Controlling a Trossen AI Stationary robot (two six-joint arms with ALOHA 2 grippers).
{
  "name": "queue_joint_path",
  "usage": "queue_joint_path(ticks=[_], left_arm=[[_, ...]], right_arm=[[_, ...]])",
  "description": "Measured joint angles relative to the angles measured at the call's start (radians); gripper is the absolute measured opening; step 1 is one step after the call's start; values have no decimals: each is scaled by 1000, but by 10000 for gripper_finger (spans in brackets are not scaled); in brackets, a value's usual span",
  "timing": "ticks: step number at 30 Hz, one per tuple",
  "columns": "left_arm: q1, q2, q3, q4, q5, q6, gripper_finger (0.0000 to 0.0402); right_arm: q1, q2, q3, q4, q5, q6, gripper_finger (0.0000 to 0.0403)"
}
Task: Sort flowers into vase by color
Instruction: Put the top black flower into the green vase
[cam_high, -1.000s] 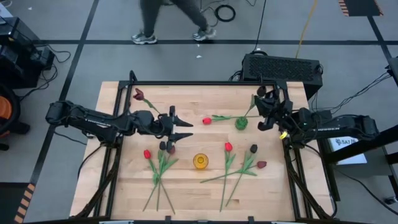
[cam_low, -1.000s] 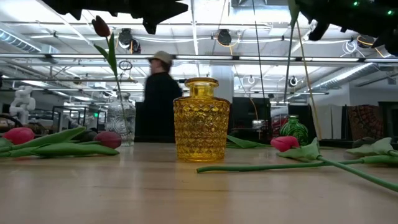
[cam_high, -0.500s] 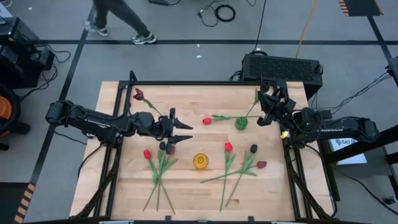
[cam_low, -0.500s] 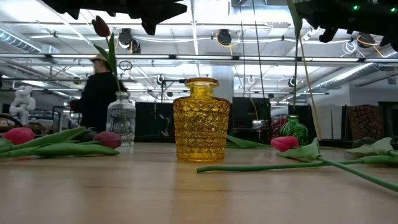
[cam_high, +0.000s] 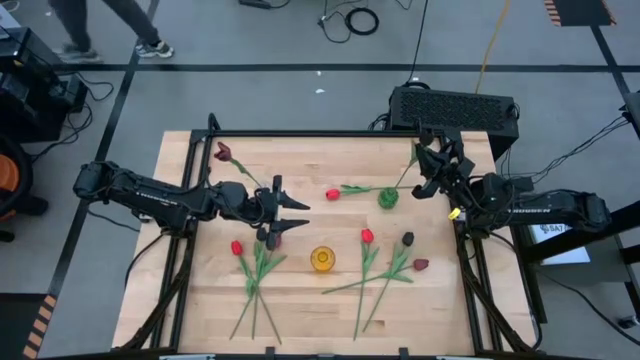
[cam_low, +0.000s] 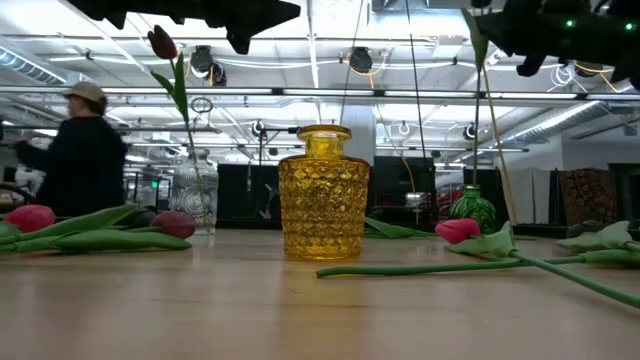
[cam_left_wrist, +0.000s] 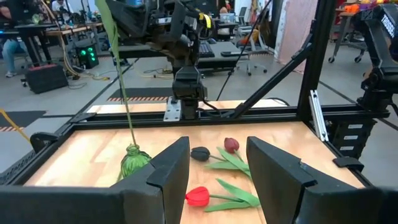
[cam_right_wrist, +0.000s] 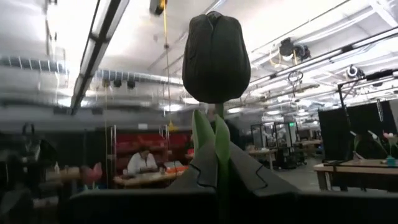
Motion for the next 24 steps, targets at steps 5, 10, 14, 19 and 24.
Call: queue_joint_path(ticks=[5,10,14,19,24], left_arm=[[0,0,0,1,-1,0,166],[0,0,0,1,-1,1,166],[0,0,0,1,-1,1,166],[0,0,0,1,-1,1,166],[0,0,0,-1,-1,1,166]], right_arm=[[-28,2,-100,202,0,18,0],[-49,2,-134,260,1,42,0],[-51,3,-133,233,0,43,1],[-51,4,-133,196,6,29,12],[-51,4,-133,154,55,23,29]])
